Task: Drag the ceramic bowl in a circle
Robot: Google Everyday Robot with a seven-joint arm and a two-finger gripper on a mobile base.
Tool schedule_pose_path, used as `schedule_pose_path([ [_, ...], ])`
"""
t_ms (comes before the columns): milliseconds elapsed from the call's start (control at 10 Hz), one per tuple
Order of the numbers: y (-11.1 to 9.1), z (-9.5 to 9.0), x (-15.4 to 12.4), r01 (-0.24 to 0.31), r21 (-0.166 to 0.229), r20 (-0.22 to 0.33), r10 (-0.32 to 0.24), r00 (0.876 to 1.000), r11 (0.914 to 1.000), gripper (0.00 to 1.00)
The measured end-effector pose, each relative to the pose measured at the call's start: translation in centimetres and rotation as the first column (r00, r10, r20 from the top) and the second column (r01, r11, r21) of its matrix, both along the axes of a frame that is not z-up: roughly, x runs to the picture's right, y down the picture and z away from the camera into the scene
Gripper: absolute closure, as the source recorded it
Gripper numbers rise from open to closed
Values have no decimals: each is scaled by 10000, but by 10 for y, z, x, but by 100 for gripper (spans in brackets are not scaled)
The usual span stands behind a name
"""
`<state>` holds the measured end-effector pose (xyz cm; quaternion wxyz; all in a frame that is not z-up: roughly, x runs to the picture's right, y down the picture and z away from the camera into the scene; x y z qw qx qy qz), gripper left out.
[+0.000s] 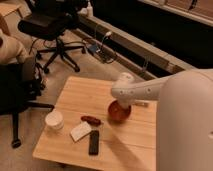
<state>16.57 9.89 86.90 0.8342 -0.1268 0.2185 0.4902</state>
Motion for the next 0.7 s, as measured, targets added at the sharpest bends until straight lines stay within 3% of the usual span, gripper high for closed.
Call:
schedule_pose_path([
  [100,-6,-2,40,-425,103,-537,430,9976,9990,100],
  [300,-4,-7,82,-931,136,-1115,940,9893,9956,100],
  [500,20,-11,127,-1735,-69,-1704,1698,9706,9848,100],
  [700,37,-13,144,-2236,-297,-1879,2143,9585,9742,100],
])
